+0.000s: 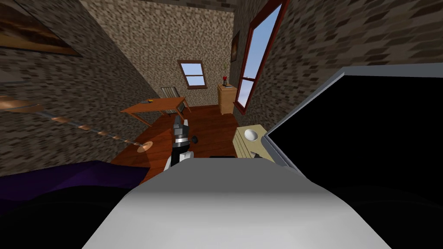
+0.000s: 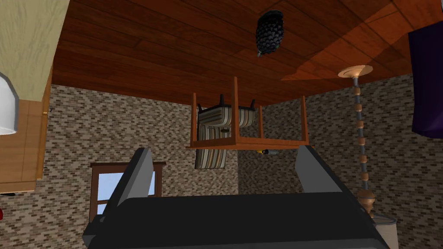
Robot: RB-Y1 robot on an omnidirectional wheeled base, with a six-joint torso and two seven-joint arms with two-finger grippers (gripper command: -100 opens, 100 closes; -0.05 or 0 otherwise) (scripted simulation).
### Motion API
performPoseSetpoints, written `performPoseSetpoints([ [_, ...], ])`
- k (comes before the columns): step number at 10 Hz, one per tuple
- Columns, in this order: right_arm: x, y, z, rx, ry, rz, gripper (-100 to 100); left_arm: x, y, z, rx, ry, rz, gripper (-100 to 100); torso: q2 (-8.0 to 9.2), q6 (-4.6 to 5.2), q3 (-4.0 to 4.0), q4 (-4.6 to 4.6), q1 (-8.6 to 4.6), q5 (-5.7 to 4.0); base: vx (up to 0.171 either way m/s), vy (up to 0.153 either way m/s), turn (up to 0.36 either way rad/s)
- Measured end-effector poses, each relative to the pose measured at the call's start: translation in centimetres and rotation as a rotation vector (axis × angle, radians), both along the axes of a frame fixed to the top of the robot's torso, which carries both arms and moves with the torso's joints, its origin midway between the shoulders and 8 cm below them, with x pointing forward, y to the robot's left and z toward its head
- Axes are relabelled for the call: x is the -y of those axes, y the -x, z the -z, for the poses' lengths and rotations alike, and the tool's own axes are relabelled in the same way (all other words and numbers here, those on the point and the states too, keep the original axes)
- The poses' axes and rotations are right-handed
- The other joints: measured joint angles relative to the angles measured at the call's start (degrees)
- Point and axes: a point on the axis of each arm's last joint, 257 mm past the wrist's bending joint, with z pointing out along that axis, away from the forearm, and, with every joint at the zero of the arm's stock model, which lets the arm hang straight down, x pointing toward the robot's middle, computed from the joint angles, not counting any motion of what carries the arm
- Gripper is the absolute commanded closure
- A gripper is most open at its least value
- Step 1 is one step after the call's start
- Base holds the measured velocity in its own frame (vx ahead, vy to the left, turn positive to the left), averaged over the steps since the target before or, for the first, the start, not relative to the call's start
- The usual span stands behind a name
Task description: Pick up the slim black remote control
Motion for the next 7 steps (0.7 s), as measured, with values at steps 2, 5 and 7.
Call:
performPoseSetpoints([
  [2, 1.3, 1.2, 1.0, -0.026, 0.047, -0.012, -100, 0.0, 0.0, 0.0, 0.000, 0.000, 0.000, 0, -0.11, 0.08, -0.06, -0.02, 0.03, 0.00, -0.029, -0.006, 0.139],
  [5, 5.2, 4.3, 3.9, -0.099, 0.165, -0.056, -100, 0.0, 0.0, 0.0, 0.000, 0.000, 0.000, 0, -0.05, 0.02, -0.03, -0.01, -0.03, 0.00, -0.047, -0.020, 0.217],
  [7, 7.5, 6.2, 5.4, -0.145, 0.238, -0.083, -100, 0.0, 0.0, 0.0, 0.000, 0.000, 0.000, 0, -0.01, 0.02, -0.01, 0.00, -0.01, 0.00, -0.075, -0.009, 0.331],
])
